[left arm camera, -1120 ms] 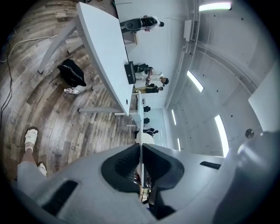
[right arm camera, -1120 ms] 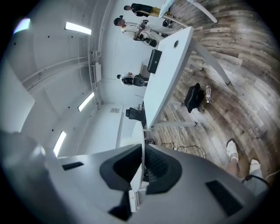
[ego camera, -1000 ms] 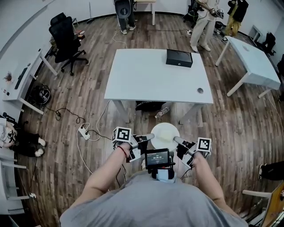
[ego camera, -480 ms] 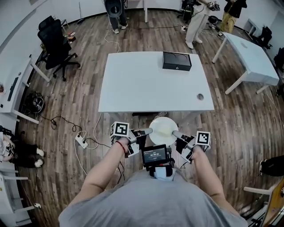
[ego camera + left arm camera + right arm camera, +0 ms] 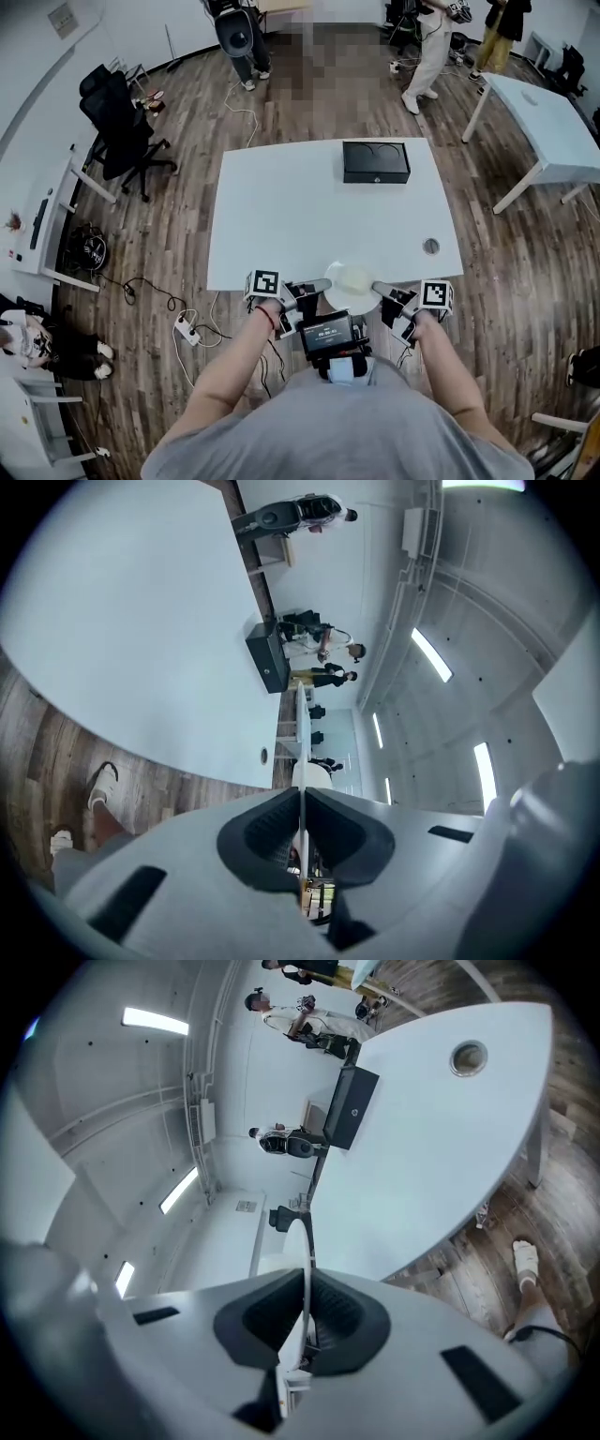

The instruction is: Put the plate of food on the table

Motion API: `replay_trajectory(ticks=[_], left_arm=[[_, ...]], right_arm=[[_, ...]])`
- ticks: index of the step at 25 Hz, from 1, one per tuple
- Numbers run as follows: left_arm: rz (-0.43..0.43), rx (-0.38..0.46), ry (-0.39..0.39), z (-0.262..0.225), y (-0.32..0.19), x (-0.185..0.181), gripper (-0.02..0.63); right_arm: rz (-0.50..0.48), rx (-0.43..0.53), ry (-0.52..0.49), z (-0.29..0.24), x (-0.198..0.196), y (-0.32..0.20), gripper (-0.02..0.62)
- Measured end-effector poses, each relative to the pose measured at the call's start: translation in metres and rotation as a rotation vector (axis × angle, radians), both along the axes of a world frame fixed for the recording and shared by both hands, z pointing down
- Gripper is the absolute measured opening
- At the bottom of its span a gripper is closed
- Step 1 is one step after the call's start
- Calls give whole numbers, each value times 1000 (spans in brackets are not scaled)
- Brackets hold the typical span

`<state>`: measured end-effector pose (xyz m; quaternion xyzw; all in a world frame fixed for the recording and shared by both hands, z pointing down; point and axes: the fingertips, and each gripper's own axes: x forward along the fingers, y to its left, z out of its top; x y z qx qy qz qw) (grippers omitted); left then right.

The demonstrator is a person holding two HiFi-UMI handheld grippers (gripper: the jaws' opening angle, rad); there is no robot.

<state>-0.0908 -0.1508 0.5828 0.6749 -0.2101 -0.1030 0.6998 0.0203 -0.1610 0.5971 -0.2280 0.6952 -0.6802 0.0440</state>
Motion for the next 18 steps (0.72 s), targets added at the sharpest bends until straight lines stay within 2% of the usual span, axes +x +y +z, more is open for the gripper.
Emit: replay_trajectory(ticks=[2,6,11,15,18], left_arm=[[6,3,9,1,-24,5,31],[17,28,6,12,-72,18,31],[36,-8,-2,42,-104,36,31],[63,-4,-15,65,-131,38,29],[62,-7,-16,83,-145,38,31]], right_arm=[[-1,-10,18,3,7,-24,37],[-14,33,-4,8,17,-73,37],[4,6,14,36,35,-102,37],[10,-2,47,60,39,-127,37],[25,2,-5,78,37,-142,37]])
